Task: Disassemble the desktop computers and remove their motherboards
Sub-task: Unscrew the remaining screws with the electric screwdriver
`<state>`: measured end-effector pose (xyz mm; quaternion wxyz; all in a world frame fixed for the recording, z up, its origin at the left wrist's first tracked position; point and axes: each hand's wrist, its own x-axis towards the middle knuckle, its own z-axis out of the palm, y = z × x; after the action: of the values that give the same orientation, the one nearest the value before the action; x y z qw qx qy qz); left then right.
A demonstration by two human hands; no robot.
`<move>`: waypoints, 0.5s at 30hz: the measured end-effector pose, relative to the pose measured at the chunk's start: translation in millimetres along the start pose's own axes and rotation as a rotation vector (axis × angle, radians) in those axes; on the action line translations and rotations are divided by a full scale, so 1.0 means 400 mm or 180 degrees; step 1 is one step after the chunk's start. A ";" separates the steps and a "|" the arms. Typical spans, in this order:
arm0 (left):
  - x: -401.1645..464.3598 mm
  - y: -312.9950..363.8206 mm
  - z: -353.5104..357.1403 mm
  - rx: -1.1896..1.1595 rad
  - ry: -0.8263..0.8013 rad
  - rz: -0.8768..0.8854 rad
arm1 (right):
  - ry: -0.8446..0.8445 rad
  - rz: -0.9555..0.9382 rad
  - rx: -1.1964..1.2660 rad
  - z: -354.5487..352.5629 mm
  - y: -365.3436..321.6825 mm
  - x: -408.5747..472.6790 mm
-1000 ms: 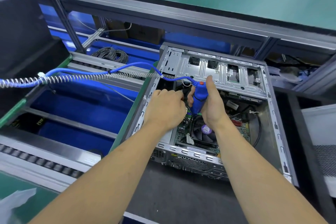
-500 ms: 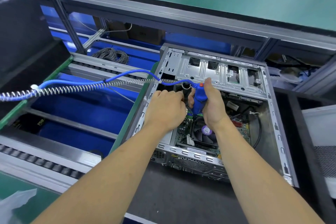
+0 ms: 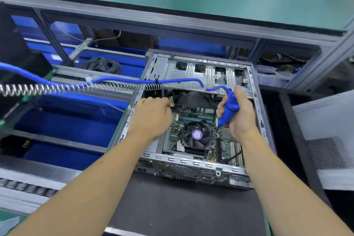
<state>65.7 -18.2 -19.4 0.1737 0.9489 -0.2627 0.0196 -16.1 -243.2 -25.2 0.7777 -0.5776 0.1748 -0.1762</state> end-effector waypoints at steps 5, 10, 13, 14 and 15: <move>0.001 0.001 -0.003 0.0068 0.0007 0.0002 | -0.0048 0.0017 0.0079 0.007 0.001 -0.005; -0.008 0.015 -0.008 0.0438 0.0100 0.0178 | -0.0063 -0.0002 0.0039 0.015 0.002 -0.006; -0.004 0.056 -0.016 0.0915 0.0187 0.1045 | -0.0078 0.0002 -0.0004 0.016 0.003 -0.005; 0.003 0.079 -0.012 0.1030 0.0004 0.1452 | -0.0076 -0.0006 -0.0013 0.016 0.003 -0.005; 0.010 0.106 -0.002 0.1082 -0.0318 0.1757 | -0.0077 -0.0021 -0.0021 0.013 0.004 -0.004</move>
<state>47.6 -54.0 -4.8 -0.0122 0.8571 -0.5111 0.0629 -14.9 -237.5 -25.4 0.7772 -0.5828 0.1641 -0.1712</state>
